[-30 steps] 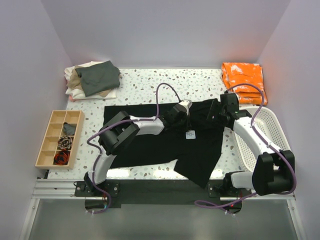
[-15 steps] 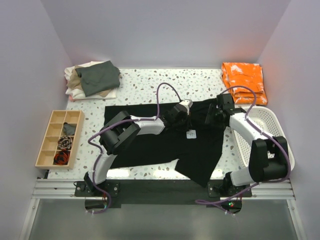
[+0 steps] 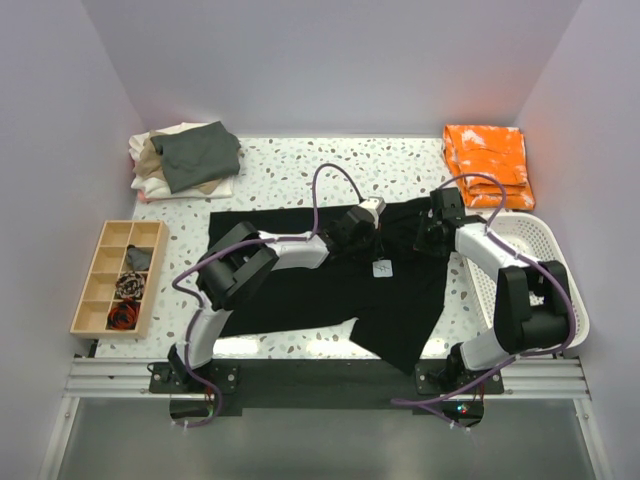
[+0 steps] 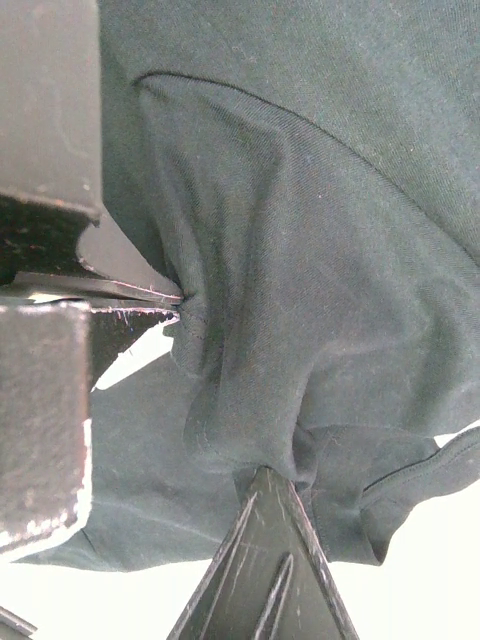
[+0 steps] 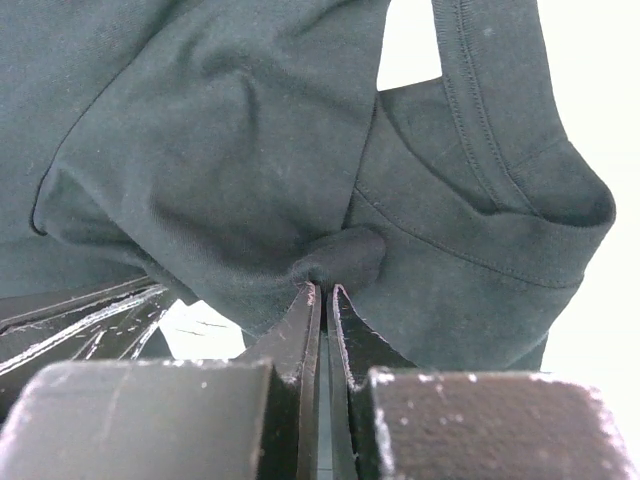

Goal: Fold and stack the t-shirts
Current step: Fold the flattened tshirt in 1/3 of the way

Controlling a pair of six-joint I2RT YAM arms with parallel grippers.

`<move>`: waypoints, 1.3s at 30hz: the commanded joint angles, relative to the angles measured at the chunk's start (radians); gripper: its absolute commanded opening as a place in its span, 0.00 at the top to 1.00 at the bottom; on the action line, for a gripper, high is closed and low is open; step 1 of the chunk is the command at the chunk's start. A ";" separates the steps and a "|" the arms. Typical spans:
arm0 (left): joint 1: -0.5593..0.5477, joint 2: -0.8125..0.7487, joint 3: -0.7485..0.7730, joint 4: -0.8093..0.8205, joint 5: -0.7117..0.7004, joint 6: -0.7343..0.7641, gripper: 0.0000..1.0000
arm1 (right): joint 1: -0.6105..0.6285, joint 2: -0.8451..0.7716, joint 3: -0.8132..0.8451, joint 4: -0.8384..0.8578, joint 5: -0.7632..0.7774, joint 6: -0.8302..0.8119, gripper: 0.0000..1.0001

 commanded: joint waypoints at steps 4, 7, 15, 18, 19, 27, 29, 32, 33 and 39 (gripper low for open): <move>-0.003 -0.113 -0.021 0.005 0.029 0.037 1.00 | -0.002 -0.092 -0.013 -0.019 -0.053 -0.013 1.00; -0.003 -0.162 -0.060 -0.012 0.052 0.042 1.00 | -0.003 -0.132 -0.003 -0.078 -0.042 -0.013 1.00; -0.005 -0.267 -0.195 -0.038 0.137 0.040 1.00 | -0.002 -0.175 -0.030 -0.168 -0.020 -0.012 1.00; -0.005 -0.282 -0.232 -0.050 0.150 0.040 1.00 | 0.000 -0.152 -0.044 -0.191 -0.037 -0.015 1.00; -0.003 -0.288 -0.240 -0.052 0.152 0.042 1.00 | 0.000 -0.152 -0.053 -0.187 -0.043 -0.016 0.98; -0.005 -0.314 -0.277 -0.095 0.121 0.070 0.00 | 0.003 -0.219 -0.044 -0.217 0.053 -0.015 0.34; -0.003 -0.322 -0.260 -0.107 0.098 0.079 0.00 | 0.003 -0.233 -0.023 -0.214 0.085 -0.009 0.32; 0.000 -0.340 -0.228 -0.135 0.033 0.102 0.00 | 0.001 -0.228 0.014 -0.146 0.085 0.002 0.31; 0.014 -0.345 -0.220 -0.135 0.023 0.103 0.00 | 0.001 -0.210 0.017 -0.124 0.087 0.005 0.31; 0.155 -0.371 -0.223 -0.103 0.040 0.097 0.00 | 0.001 -0.042 0.104 0.003 0.044 0.024 0.32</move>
